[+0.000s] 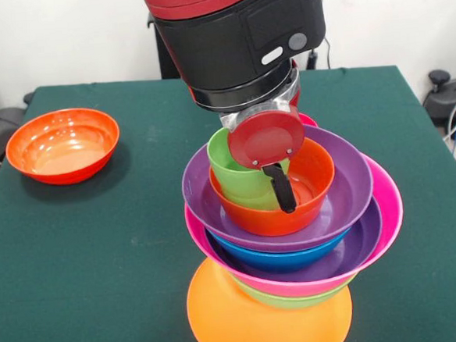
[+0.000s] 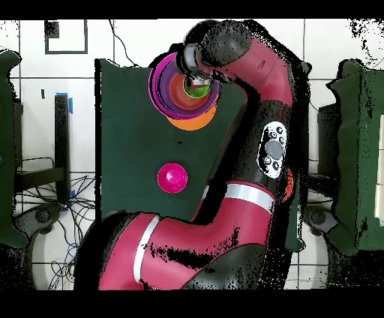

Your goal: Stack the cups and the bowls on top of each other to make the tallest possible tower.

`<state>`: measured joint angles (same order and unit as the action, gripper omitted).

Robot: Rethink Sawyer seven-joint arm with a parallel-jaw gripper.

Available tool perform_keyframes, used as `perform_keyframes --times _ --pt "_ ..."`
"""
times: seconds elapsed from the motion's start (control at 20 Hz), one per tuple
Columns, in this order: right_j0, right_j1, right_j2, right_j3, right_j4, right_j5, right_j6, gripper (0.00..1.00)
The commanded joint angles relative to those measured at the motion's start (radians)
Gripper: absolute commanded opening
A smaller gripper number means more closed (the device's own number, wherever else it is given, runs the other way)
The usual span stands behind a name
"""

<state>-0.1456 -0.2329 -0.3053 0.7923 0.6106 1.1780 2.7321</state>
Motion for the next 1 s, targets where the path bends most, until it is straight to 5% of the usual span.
perform_keyframes --times 0.05,1.0 --pt "0.014 0.015 0.091 0.123 -0.031 0.045 0.082 1.0" --pt "0.057 -0.071 -0.021 0.155 -0.106 0.083 0.104 1.0"
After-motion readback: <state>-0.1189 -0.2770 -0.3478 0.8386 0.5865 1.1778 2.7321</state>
